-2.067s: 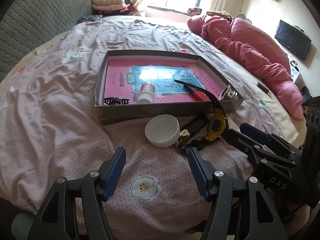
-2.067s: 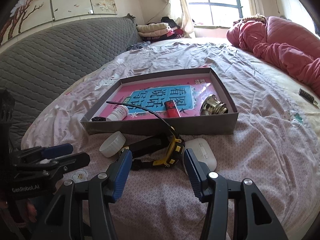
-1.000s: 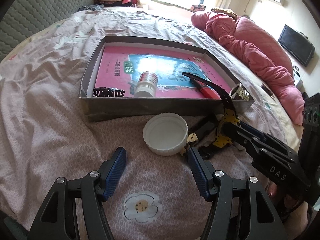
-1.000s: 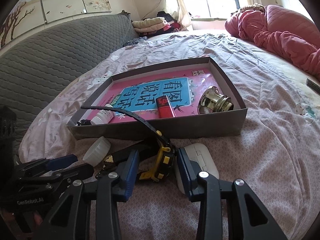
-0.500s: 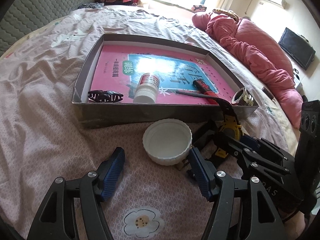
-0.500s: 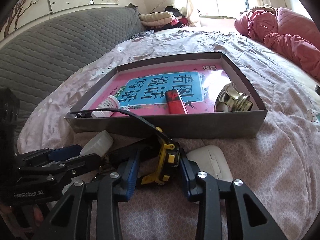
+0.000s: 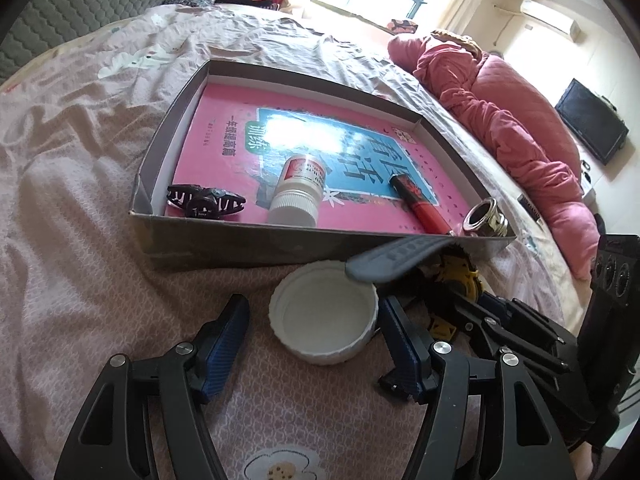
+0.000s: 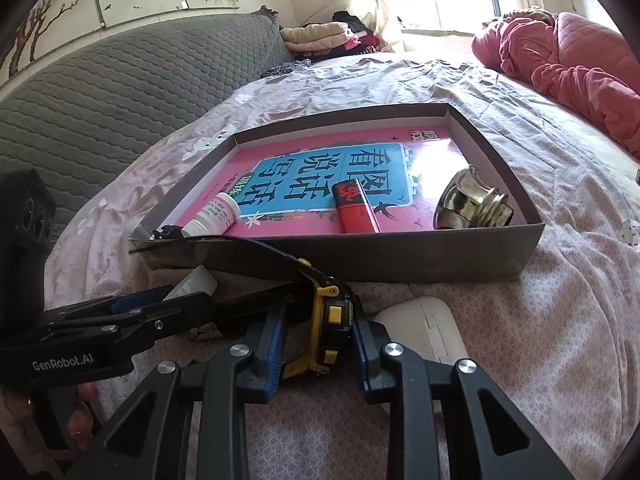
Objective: Organize rigid objects
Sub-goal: 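Grasp the yellow tape measure with the right tool, then grasp the white bottle cap with the left tool while the right tool lifts the tape measure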
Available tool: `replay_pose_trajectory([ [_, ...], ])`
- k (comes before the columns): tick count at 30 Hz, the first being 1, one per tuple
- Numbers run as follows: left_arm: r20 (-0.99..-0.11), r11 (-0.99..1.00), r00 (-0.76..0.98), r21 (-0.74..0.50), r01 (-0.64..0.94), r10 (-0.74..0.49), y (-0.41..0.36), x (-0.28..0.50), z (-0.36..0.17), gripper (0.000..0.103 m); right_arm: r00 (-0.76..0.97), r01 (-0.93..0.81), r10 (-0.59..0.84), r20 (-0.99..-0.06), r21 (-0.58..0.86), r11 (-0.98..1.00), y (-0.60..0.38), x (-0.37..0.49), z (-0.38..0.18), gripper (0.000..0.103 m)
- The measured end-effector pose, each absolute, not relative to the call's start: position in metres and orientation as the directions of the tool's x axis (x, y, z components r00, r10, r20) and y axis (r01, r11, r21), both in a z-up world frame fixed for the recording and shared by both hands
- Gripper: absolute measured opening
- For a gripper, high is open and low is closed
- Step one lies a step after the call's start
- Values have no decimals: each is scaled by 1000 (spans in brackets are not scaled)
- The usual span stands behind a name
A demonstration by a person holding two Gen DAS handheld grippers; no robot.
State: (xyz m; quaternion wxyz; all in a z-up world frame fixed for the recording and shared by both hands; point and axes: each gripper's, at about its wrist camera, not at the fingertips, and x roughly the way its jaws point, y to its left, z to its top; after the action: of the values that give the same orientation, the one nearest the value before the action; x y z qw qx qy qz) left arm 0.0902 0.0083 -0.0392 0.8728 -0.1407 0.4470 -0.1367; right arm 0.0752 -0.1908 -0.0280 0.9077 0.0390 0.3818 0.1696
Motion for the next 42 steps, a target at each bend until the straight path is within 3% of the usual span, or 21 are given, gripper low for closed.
replay_pose_trajectory([
  [6, -731, 911, 561, -396, 115, -388, 11, 92, -42, 66, 651, -281, 344, -676, 207, 937, -191, 77, -29, 27],
  [11, -718, 895, 553, -428, 126, -422, 11, 92, -44, 53, 652, -283, 344, -676, 204, 937, -190, 78, -29, 27],
  [19, -714, 896, 563, -426, 122, -416, 11, 89, -40, 52, 654, -283, 345, -674, 205, 937, -190, 78, -29, 26],
  [23, -705, 897, 578, -425, 119, -411, 14, 85, -34, 52, 657, -278, 345, -671, 210, 937, -192, 79, -28, 17],
  [42, -681, 922, 639, -367, 124, -357, 19, 70, -13, 52, 691, -323, 403, -599, 243, 915, -198, 70, -7, 17],
])
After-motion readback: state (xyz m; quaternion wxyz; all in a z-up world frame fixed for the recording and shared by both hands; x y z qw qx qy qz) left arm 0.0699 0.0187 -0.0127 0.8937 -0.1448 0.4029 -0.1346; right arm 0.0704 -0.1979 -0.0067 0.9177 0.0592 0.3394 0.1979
